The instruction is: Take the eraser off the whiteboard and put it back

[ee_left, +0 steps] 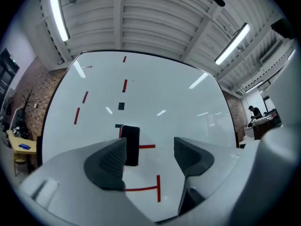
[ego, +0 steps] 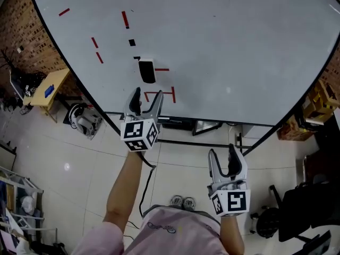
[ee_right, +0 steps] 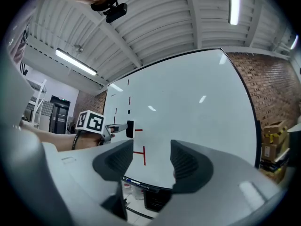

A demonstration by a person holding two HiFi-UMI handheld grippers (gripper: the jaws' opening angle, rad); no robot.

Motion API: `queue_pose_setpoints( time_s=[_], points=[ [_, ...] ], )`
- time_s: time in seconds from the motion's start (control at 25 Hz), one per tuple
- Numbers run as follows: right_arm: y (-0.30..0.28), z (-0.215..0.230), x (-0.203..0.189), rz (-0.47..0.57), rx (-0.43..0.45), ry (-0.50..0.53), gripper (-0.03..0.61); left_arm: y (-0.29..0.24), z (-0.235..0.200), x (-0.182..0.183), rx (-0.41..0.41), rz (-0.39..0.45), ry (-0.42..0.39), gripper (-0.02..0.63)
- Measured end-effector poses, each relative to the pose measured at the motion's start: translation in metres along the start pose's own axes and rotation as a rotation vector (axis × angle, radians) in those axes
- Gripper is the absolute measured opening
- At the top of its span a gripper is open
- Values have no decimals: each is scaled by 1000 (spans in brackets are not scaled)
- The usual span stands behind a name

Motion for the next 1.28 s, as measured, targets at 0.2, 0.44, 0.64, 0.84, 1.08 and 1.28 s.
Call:
queue_pose_setpoints(
  time_s=[0.2, 0.44, 0.64, 0.84, 1.08, 1.28],
  points=[
    [-7, -1, -9, -33, -27, 21, 242, -59, -28, -9, 53, -21, -43, 324],
    [-18, -1, -15, -63, -39, 38, 242, -97, -46, -37, 89, -110, -28, 325],
    [-25, 3, -21, -93, -48, 41, 242, -108, -48, -50, 82, -100, -25, 328],
    [-27, 5, -27, -127, -62, 48, 242, -107, -46, -54, 94, -38, -29, 328],
    [-32, -1, -28, -149, -62, 62, 230, -105, -57, -52, 39, -94, -76, 272],
    [-35, -14, -30, -150, -45, 68, 230, -88, -59, -40, 48, -34, -82, 273]
  ],
)
Point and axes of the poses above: the fingertips, and each gripper's own axes: y backward along the fingers, z to its right, x out of its top, the point moved 6 cm from there along y, backward along the fingers, and after that the axes turned 12 degrees about -y, right-handed, at the moved point
